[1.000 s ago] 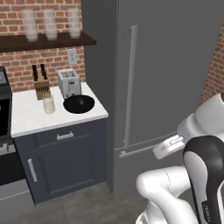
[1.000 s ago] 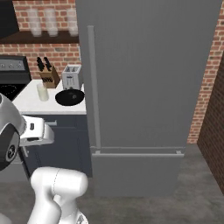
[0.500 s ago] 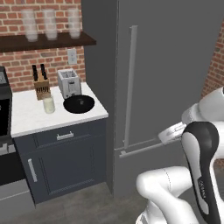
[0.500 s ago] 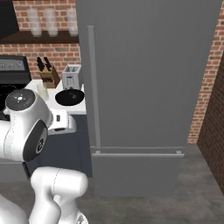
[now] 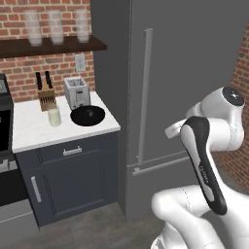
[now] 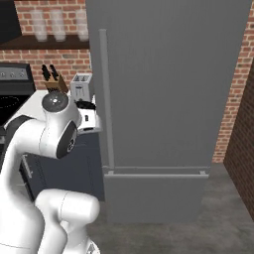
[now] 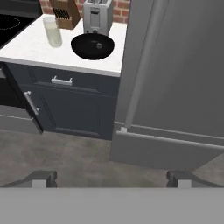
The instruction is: Grab a lemon wedge from the fridge and one ice cube from the ice bowl, and put them in the glass of lemonade.
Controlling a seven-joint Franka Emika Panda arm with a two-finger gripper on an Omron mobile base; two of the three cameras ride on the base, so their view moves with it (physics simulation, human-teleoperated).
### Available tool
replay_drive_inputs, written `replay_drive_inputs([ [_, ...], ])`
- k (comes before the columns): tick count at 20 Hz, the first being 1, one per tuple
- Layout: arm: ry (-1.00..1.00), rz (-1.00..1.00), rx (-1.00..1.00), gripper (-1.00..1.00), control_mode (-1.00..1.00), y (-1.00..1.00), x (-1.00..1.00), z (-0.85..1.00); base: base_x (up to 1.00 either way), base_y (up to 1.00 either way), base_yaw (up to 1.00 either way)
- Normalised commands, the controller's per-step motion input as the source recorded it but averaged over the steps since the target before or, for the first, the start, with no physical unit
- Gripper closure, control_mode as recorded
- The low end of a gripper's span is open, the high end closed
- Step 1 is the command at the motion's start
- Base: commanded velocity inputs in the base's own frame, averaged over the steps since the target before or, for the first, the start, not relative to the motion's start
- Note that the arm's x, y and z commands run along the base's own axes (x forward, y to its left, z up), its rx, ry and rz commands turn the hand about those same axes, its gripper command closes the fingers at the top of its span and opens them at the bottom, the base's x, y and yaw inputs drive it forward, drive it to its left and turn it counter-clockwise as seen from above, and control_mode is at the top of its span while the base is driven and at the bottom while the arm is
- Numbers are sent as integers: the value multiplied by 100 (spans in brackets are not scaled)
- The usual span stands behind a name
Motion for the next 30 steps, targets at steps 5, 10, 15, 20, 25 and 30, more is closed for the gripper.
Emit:
replay_drive_inputs([
  [5,-1,0,0,-100,-100,0,100,0,0,0,0],
  [10,-11,0,5,-100,-100,0,86,2,0,0,0],
  [15,-22,0,12,-100,-100,0,33,10,0,0,0],
  [20,-21,0,12,-100,-100,0,29,11,0,0,0],
  [25,-4,0,2,-100,-100,9,29,8,0,0,0],
  [30,0,0,0,-100,-100,5,60,0,0,0,0],
])
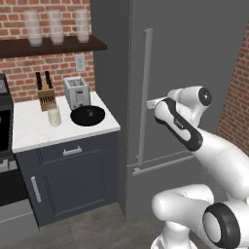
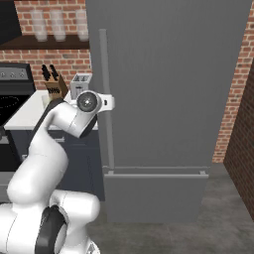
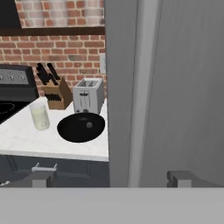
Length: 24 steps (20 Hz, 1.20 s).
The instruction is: Grab a lemon wedge from the fridge and one ice cube from the ice bowl, and put them in the glass of lemonade.
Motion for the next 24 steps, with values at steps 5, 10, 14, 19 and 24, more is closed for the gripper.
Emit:
replay_drive_inputs([
  [5,0,0,0,-100,-100,-14,57,0,0,0,0],
  [10,0,0,0,-100,-100,-16,56,0,0,0,0],
  [14,0,0,0,-100,-100,-1,64,-5,0,0,0],
  [19,-1,0,0,-100,-100,0,66,-15,0,0,0],
  [24,-2,0,-1,-100,-100,0,62,-19,0,0,0],
])
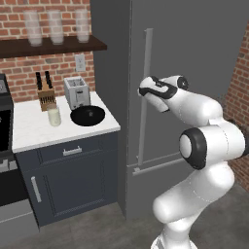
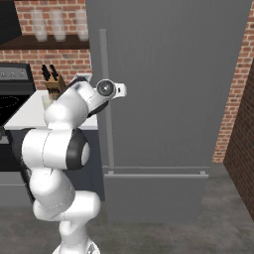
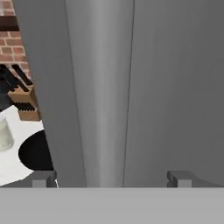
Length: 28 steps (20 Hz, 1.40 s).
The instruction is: Grab a lemon wedge from the fridge and one ice cube from the ice bowl, and put them in the glass of lemonade.
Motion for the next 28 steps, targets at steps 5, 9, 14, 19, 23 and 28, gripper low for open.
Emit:
replay_drive_inputs([
  [5,-2,0,-2,-100,-100,0,57,-22,0,0,0],
  [9,0,0,0,-100,-100,0,59,-19,0,0,0],
  [14,0,0,0,-100,-100,0,68,-21,0,0,0],
  [19,0,0,0,100,-100,0,84,-19,0,0,0],
  [23,5,0,0,100,-100,0,70,0,0,0,0],
  [28,17,0,0,100,-100,-4,-20,3,0,0,0],
])
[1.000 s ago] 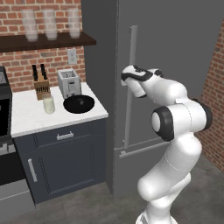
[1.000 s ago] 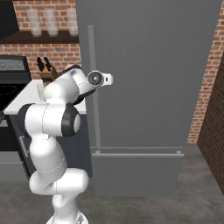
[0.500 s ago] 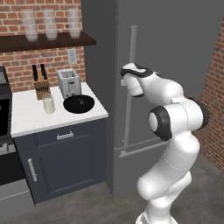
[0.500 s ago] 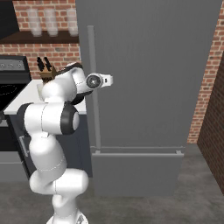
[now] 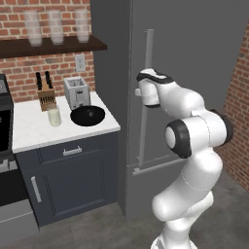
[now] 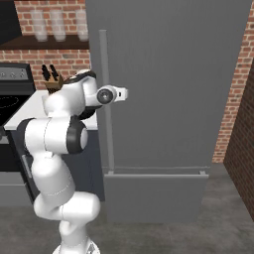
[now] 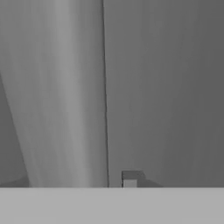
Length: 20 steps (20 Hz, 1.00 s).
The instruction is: Grab a lemon wedge from the fridge and one ice cube from the ice bowl, and put them in the glass of lemonade.
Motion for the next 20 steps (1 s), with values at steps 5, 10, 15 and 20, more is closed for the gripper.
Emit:
replay_drive_inputs([
  [5,21,-1,2,100,-100,-50,-83,3,0,0,0],
  [10,19,-4,4,100,-100,-74,-99,0,0,0,0],
  [15,16,-1,6,100,-100,-94,-92,0,0,0,0],
  [20,12,0,7,100,-100,-100,-100,0,0,0,0],
])
